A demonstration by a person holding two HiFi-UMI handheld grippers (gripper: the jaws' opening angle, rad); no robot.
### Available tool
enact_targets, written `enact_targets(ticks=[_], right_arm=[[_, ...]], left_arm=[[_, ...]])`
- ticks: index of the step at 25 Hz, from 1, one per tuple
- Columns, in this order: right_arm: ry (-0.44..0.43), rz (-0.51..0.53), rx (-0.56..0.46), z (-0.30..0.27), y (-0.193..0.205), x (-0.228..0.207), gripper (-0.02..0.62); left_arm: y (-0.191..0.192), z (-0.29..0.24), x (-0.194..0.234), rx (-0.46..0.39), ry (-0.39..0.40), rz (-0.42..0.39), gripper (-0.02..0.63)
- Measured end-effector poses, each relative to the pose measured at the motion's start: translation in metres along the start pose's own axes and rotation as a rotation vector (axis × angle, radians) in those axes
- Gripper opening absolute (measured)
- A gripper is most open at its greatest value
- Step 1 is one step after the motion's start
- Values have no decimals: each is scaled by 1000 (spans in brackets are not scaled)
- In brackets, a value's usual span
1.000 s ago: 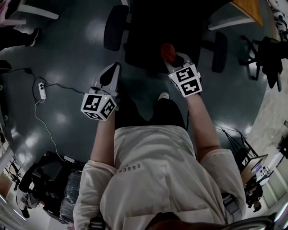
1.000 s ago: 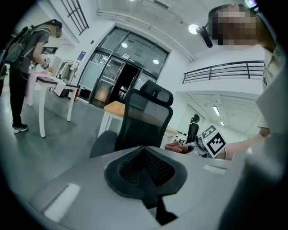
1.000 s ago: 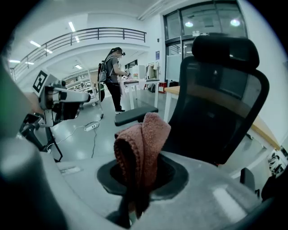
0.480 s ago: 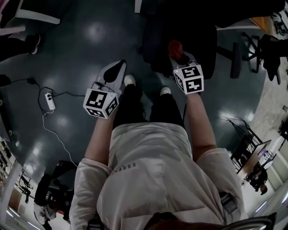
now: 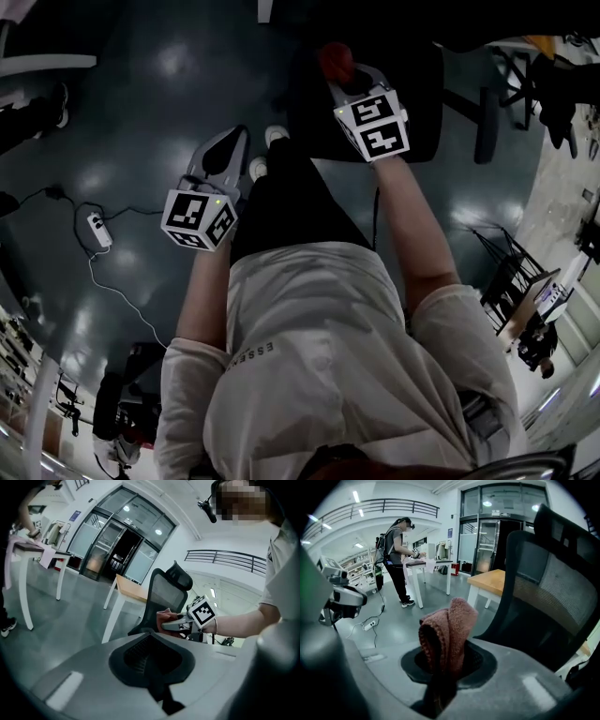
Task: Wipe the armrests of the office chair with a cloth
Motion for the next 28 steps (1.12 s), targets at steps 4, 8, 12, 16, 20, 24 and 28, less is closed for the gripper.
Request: enact_targets(ticks=[4, 8, 12, 16, 20, 24, 28], right_arm=[[-33, 19, 23, -33, -9, -22, 55], [-78, 60, 42, -60, -12, -28, 55], [-111, 114, 49, -73, -18, -18, 57], [-116, 134, 35, -74, -23, -3, 57], [-110, 125, 6, -67, -26, 9, 57], [-120, 111, -28, -58, -25, 32, 57], [-108, 128, -52, -44, -21, 57, 57]], left_arm=[[-29, -22, 11, -31, -23, 7, 17], [-43, -38, 29, -59, -62, 38, 17], [-31, -49, 40, -28, -71, 63, 17], [-15, -51, 40, 9, -62, 77, 17], [-8, -43, 31, 24, -40, 74, 17], [0, -24, 30, 44, -35, 57, 17], [12, -8, 28, 56, -27, 47, 17]])
Point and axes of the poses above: the fingertips, and each gripper's own axes: z backward along the fingers, x to its left, y out of its underside, the point moved 1 cm from there along z, backward along the fingers, and after that the axes turned 15 degrees about z, right-handed, at the moved point
